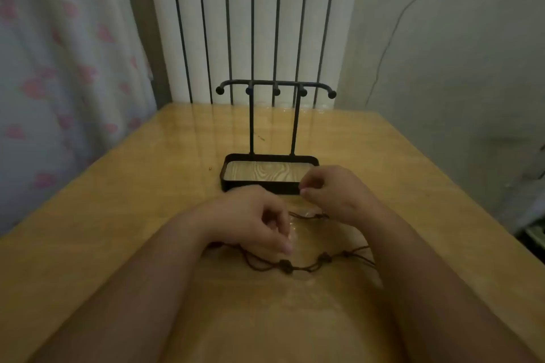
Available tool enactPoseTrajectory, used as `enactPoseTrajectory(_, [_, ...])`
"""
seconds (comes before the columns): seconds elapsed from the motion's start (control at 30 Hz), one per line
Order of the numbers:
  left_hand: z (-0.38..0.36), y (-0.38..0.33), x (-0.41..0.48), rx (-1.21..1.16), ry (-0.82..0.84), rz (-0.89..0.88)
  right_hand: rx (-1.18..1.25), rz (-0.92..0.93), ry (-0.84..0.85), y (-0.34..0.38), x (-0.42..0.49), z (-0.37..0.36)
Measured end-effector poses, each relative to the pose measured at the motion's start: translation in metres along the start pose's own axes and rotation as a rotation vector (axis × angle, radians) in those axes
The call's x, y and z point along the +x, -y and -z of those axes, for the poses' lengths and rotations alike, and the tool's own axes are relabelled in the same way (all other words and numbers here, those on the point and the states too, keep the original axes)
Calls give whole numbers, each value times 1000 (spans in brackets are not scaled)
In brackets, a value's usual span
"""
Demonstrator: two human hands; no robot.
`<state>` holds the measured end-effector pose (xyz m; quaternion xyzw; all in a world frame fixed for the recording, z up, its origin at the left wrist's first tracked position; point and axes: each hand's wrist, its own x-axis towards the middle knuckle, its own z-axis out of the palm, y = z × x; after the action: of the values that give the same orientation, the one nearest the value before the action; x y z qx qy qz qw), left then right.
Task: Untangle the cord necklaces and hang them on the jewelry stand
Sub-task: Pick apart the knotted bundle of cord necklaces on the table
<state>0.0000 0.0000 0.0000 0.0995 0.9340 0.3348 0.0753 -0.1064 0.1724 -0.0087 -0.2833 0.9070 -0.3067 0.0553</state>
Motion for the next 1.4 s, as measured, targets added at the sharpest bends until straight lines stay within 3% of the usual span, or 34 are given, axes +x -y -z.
enactPoseTrajectory(0.1, [-7,-4,3,93,126,52,14,-6,-74,1,2,1])
enactPoseTrajectory(0.37, [-32,-16,15,220,156,-11,98,-44,-94,3,-2,-1])
enactPoseTrajectory(0.53, [-18,-7,10,172,24,17,258,-63,-98,10,-6,4])
enactPoseTrajectory(0.63, [-4,0,4,-18,-122,90,449,-82,22,16,-11,7])
enactPoseTrajectory(0.73, [5,2,-1,-256,-167,118,541,-79,222,19,-17,9])
enactPoseTrajectory(0.87, [16,6,-5,-324,-251,114,578,-59,427,20,-17,8])
enactPoseTrajectory(1.0, [22,9,-7,-341,-392,91,579,-18,499,18,-15,8])
enactPoseTrajectory(1.2, [29,10,-11,-317,-429,134,346,-5,323,19,-17,9])
enactPoseTrajectory(1.4, [35,8,-15,-178,-226,235,354,46,25,27,-20,12])
